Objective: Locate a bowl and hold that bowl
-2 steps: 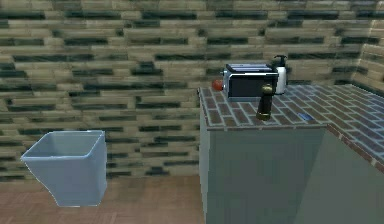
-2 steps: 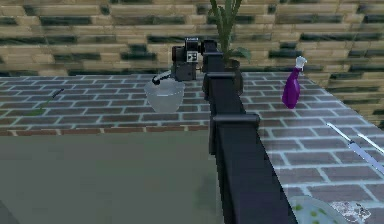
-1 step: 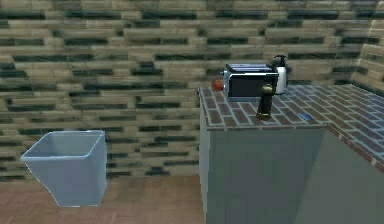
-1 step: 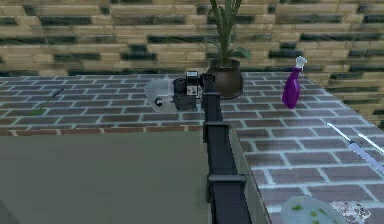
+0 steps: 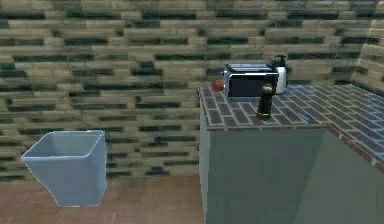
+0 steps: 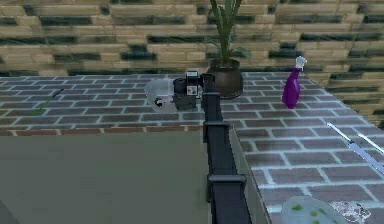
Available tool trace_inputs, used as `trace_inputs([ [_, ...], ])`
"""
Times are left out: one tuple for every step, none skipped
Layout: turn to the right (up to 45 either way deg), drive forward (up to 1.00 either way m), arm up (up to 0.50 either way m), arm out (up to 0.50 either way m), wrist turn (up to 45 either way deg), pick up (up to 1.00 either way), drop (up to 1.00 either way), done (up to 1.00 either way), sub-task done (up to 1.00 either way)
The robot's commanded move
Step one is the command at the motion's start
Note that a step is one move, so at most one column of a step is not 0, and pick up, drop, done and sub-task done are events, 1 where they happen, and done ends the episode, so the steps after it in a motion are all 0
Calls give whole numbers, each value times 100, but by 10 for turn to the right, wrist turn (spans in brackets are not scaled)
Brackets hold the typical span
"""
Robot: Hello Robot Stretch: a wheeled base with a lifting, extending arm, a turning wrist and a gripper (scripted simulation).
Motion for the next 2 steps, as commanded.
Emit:
trace_inputs([
  [0, 0, 10, 0, 0, 0, 0, 0, 0],
  [0, 0, 0, 0, 0, 0, 0, 100, 0],
])
